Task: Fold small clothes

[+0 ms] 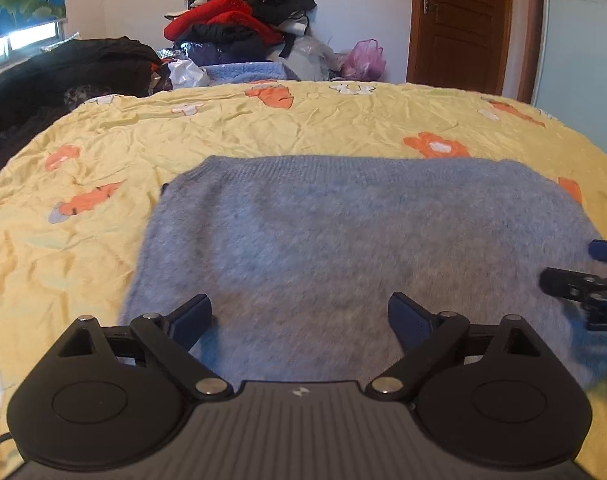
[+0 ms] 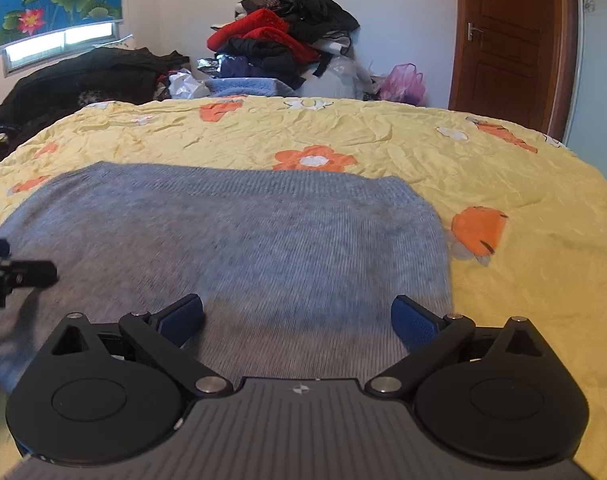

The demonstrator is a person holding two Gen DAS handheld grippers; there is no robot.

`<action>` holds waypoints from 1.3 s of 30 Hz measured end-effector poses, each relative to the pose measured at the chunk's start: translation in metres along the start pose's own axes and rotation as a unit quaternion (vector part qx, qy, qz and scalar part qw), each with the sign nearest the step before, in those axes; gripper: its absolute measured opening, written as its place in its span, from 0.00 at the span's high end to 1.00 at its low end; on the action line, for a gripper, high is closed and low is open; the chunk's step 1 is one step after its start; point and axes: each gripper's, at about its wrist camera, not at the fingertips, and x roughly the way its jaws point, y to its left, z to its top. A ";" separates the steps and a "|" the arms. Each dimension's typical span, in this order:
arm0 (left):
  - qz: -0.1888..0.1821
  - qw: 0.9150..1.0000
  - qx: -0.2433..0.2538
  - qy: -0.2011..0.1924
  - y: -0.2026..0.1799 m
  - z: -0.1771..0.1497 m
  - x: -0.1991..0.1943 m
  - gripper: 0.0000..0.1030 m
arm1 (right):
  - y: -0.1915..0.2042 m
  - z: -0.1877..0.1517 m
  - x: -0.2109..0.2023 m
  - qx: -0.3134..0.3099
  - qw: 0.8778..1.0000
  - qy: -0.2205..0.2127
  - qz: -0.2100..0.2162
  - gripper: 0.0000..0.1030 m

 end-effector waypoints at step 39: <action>-0.016 0.926 -0.373 -0.058 0.092 -0.063 -0.056 0.08 | 0.073 -0.004 -0.001 -0.060 0.987 0.012 0.146 0.00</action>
